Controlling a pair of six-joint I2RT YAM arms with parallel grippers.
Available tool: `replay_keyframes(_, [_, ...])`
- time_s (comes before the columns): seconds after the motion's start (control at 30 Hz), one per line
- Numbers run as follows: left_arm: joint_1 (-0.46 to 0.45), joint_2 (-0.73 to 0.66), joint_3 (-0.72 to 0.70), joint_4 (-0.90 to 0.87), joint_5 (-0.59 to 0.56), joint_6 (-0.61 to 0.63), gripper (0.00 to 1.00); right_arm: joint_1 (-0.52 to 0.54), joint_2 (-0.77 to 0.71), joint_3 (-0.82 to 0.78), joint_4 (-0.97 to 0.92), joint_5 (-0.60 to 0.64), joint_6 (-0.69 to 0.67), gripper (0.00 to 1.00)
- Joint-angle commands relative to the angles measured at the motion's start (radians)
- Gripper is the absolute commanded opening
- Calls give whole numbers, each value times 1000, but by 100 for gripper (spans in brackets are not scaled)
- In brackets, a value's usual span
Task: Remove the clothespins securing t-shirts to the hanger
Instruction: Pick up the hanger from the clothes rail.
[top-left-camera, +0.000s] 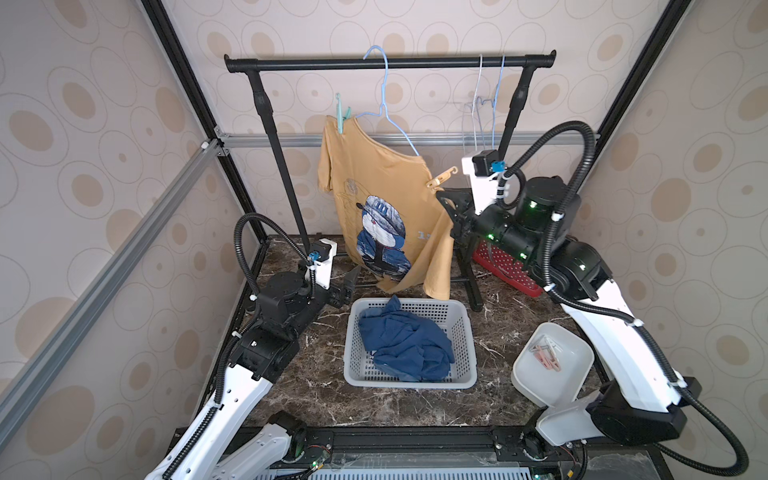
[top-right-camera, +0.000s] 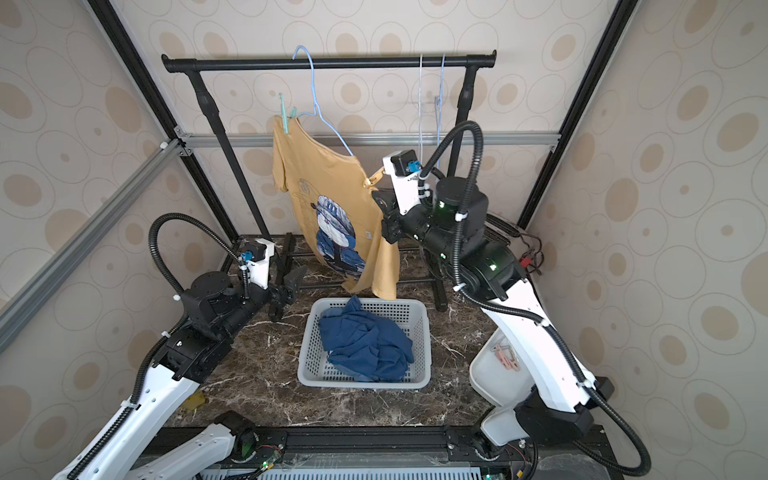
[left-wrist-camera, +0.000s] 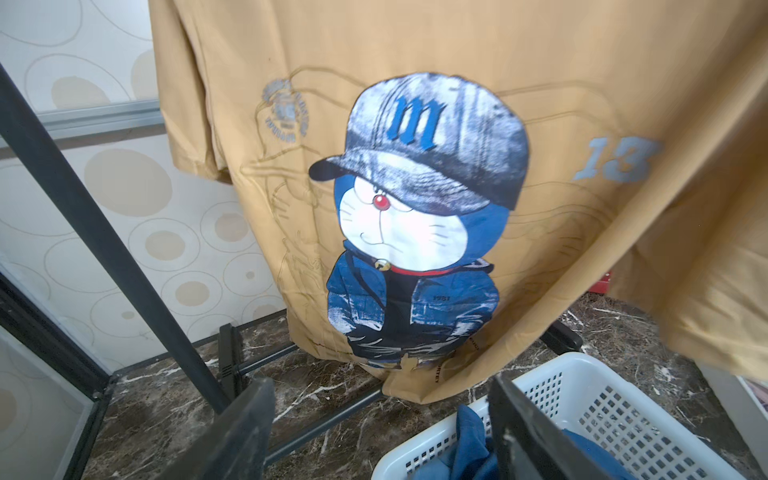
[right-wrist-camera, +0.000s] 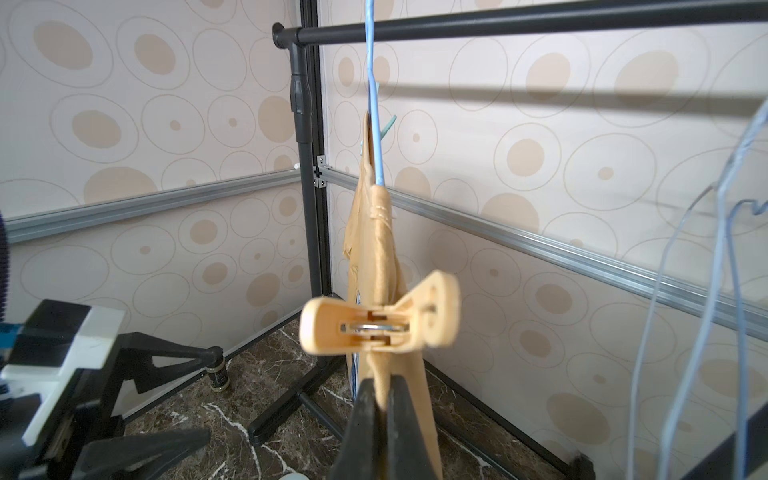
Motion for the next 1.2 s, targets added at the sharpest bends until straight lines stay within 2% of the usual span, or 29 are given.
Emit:
replay_keyframes(0.0, [10,-16,8,2,13,-47,81,4,-88,0,42,4,-25,0])
replay_keyframes(0.47, [8,-8,49,-72,-10,-113,82,4,-238,110,-121,4,-32,0])
replay_keyframes(0.73, [9,-1,55,-77,-21,-121,83,5,-319,111,-178,3,-13,0])
replay_keyframes(1.17, [9,5,49,-87,-37,-144,83,4,-401,209,-295,9,-10,0])
